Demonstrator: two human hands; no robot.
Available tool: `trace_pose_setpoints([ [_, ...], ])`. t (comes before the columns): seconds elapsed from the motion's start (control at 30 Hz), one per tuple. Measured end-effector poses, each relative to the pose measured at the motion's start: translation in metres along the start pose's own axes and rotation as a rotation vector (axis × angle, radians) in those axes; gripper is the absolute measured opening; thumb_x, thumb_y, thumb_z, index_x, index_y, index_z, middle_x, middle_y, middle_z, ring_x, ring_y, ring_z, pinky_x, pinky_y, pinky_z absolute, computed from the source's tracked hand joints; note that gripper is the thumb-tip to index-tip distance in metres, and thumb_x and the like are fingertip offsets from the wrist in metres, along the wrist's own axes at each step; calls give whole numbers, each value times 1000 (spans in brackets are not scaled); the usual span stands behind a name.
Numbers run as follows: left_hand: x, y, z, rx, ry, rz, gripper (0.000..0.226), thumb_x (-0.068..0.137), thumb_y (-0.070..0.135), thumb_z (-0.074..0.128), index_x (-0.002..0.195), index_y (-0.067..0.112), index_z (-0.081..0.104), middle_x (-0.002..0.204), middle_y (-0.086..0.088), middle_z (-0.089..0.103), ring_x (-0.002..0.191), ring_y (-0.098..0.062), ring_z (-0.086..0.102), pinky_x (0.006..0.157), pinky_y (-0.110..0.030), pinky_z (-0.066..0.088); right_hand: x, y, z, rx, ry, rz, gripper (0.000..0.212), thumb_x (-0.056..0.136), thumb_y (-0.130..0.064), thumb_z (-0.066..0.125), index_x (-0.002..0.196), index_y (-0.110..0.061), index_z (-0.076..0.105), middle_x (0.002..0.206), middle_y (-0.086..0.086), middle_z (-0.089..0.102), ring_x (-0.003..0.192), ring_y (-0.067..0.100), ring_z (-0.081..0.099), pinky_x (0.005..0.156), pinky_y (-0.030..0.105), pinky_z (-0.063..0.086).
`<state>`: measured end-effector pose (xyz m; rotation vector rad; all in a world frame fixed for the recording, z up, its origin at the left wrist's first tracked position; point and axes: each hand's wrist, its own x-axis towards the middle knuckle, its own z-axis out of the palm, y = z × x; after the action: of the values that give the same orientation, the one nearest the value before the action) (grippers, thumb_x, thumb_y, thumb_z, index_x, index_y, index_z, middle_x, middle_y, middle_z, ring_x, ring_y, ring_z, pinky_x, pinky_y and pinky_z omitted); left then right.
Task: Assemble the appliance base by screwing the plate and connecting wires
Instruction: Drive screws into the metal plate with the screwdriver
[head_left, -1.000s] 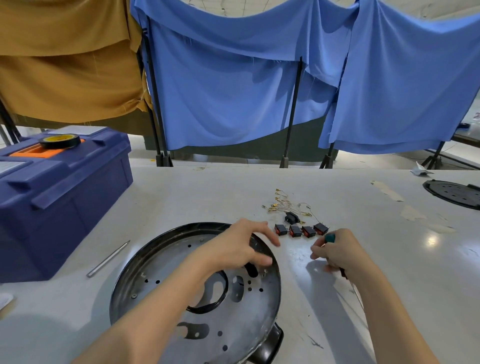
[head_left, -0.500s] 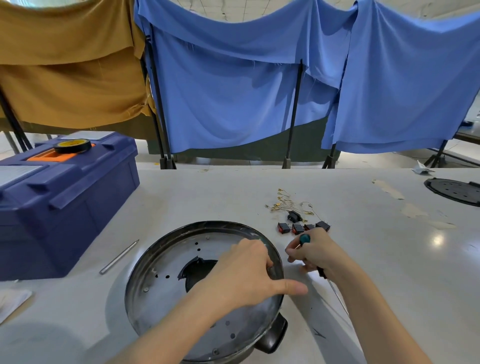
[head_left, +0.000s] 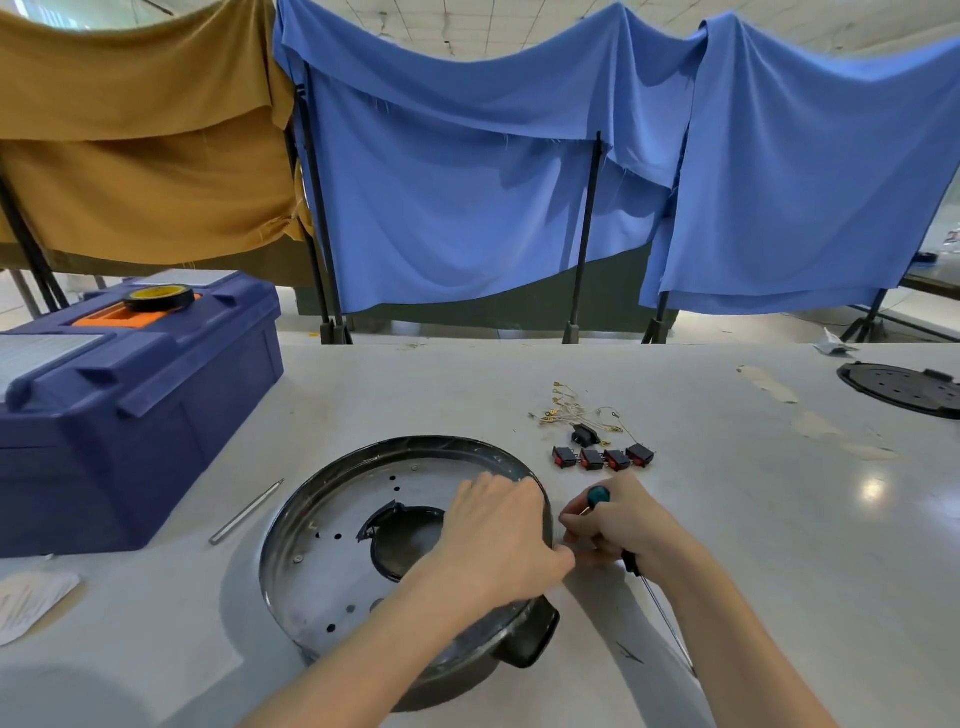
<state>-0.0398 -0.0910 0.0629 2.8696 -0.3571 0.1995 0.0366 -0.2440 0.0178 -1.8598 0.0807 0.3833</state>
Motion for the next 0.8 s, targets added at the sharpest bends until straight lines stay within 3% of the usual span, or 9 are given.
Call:
trace_pose_setpoints([
  [0.03,3,-3,-4,-38,0,-3,45,78,38,60,57,12,30,64,-14,43,70,-32,44,60,-41,28,-1,0,-1,17,-5,-5,8,86,7,67,80,7,62,59,16,66,32,12,48,43,25,50],
  [0.07,6,-7,-9,-93,-3,-4,45,76,38,61,54,11,32,61,-16,46,81,-35,52,54,-41,31,-1,0,-2,36,-12,-8,7,86,8,66,80,9,62,60,17,66,31,11,47,44,26,51],
  [0.1,9,-11,-15,-155,-8,-7,47,74,36,63,48,14,31,44,-7,34,48,-25,33,48,-36,28,-1,1,-3,57,-20,-8,6,87,8,66,82,10,63,62,19,67,30,11,47,45,27,52],
  [0.13,12,-15,-19,-219,-8,-14,49,73,34,64,44,18,28,37,3,25,52,-8,17,45,-31,24,-2,1,-3,74,-29,-5,5,86,9,66,84,12,63,66,21,67,30,10,47,46,28,53],
  [0.17,16,-18,-24,-280,-7,-34,51,73,31,66,42,21,26,39,12,18,47,-11,18,46,-28,21,-2,0,-3,87,-38,-2,5,86,9,67,86,12,63,70,23,68,30,11,47,48,30,55],
  [0.3,25,-30,-33,-420,-1,-99,40,75,28,68,46,15,43,41,7,24,45,-14,22,50,-28,24,-2,0,-2,111,-68,15,8,83,8,71,86,11,64,77,25,71,33,12,48,55,33,59],
  [0.47,28,-37,-38,-484,26,-117,37,78,31,68,57,1,61,48,-3,35,49,-15,30,50,-26,27,-3,-3,1,217,-130,22,6,85,5,70,86,8,65,78,23,72,32,10,38,52,29,56],
  [0.57,30,-42,-46,-565,52,-133,41,80,34,68,83,-7,70,63,-18,53,59,-15,45,56,-26,38,-7,-9,5,315,-184,-13,1,86,7,67,87,7,67,79,20,71,33,9,35,52,26,55],
  [0.8,28,-49,-75,-832,181,-165,15,76,40,71,74,28,79,66,1,73,57,-7,65,60,-23,51,-17,-28,17,539,-214,-196,4,89,4,62,92,4,66,66,8,66,34,7,32,57,26,56],
])
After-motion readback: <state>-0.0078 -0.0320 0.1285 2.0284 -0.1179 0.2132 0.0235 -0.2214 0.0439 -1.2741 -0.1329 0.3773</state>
